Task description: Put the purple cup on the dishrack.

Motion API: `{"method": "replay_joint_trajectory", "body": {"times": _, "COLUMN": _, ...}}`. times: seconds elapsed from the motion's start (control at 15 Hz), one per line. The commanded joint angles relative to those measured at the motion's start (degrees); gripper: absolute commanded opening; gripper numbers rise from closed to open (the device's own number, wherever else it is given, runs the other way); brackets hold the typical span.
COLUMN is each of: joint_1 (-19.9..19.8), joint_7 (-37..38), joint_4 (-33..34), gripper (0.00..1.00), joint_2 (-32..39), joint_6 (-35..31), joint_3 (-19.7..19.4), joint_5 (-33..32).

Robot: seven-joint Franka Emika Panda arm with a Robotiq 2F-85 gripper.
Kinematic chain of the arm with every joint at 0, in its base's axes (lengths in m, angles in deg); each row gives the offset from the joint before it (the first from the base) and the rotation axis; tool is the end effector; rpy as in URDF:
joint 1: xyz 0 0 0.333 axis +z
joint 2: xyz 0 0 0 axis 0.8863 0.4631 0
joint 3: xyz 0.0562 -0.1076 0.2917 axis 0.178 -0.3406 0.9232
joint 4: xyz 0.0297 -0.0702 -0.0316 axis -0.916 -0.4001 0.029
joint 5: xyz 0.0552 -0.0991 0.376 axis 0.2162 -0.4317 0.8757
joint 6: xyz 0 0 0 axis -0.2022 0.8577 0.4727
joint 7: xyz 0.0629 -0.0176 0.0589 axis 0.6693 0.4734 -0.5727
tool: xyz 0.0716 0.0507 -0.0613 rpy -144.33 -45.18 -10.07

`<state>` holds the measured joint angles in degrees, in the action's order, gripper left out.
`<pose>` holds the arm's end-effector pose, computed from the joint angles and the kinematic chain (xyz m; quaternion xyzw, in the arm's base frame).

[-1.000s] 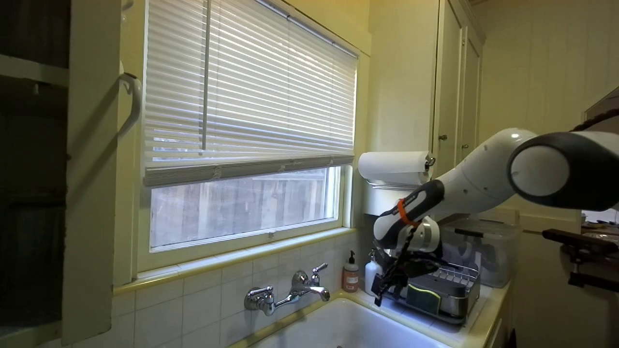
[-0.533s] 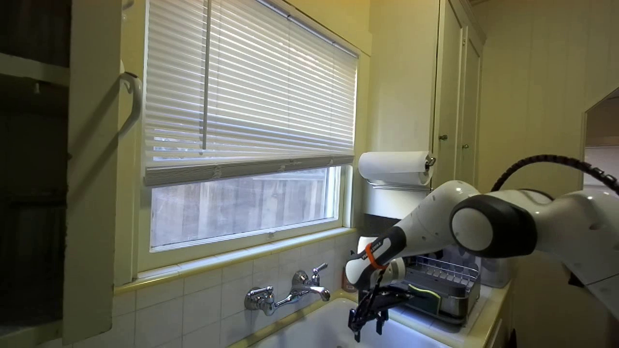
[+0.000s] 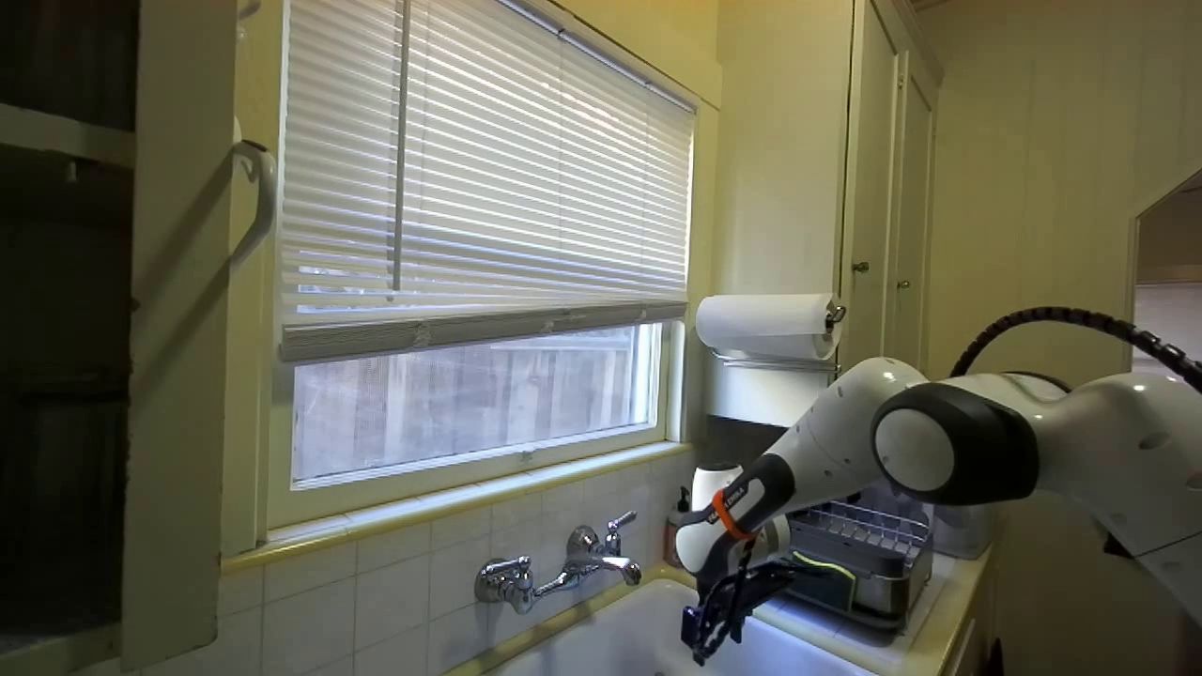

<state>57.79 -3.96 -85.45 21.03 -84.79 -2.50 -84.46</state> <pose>0.6924 -0.1283 0.1939 0.9971 0.0155 0.0373 0.0640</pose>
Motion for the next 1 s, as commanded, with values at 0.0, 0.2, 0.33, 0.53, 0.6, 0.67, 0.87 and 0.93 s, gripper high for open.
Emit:
{"method": "replay_joint_trajectory", "body": {"times": 0.0, "joint_1": -2.5, "joint_7": -8.3, "joint_4": -11.7, "gripper": 1.00, "joint_2": -3.5, "joint_6": -12.0, "joint_3": 2.3, "joint_5": -4.5}}
{"method": "replay_joint_trajectory", "body": {"times": 0.2, "joint_1": -6.6, "joint_7": -15.4, "joint_4": -16.7, "gripper": 1.00, "joint_2": -2.4, "joint_6": -22.5, "joint_3": 6.0, "joint_5": -4.8}}
{"method": "replay_joint_trajectory", "body": {"times": 0.33, "joint_1": -11.3, "joint_7": -19.8, "joint_4": -17.2, "gripper": 1.00, "joint_2": -0.8, "joint_6": -25.8, "joint_3": 10.4, "joint_5": -3.7}}
{"method": "replay_joint_trajectory", "body": {"times": 0.53, "joint_1": -16.9, "joint_7": -20.9, "joint_4": -18.0, "gripper": 1.00, "joint_2": -0.6, "joint_6": -26.6, "joint_3": 15.4, "joint_5": -1.9}}
{"method": "replay_joint_trajectory", "body": {"times": 0.6, "joint_1": -13.5, "joint_7": -18.6, "joint_4": -17.0, "gripper": 1.00, "joint_2": -0.4, "joint_6": -25.6, "joint_3": 12.4, "joint_5": -3.9}}
{"method": "replay_joint_trajectory", "body": {"times": 0.67, "joint_1": -15.0, "joint_7": -18.9, "joint_4": -17.0, "gripper": 1.00, "joint_2": -0.4, "joint_6": -25.6, "joint_3": 13.6, "joint_5": -3.6}}
{"method": "replay_joint_trajectory", "body": {"times": 0.87, "joint_1": -18.6, "joint_7": -21.0, "joint_4": -16.3, "gripper": 1.00, "joint_2": 0.1, "joint_6": -25.0, "joint_3": 17.0, "joint_5": -2.4}}
{"method": "replay_joint_trajectory", "body": {"times": 0.93, "joint_1": -18.6, "joint_7": -20.7, "joint_4": -15.9, "gripper": 1.00, "joint_2": 0.0, "joint_6": -24.3, "joint_3": 16.9, "joint_5": -2.3}}
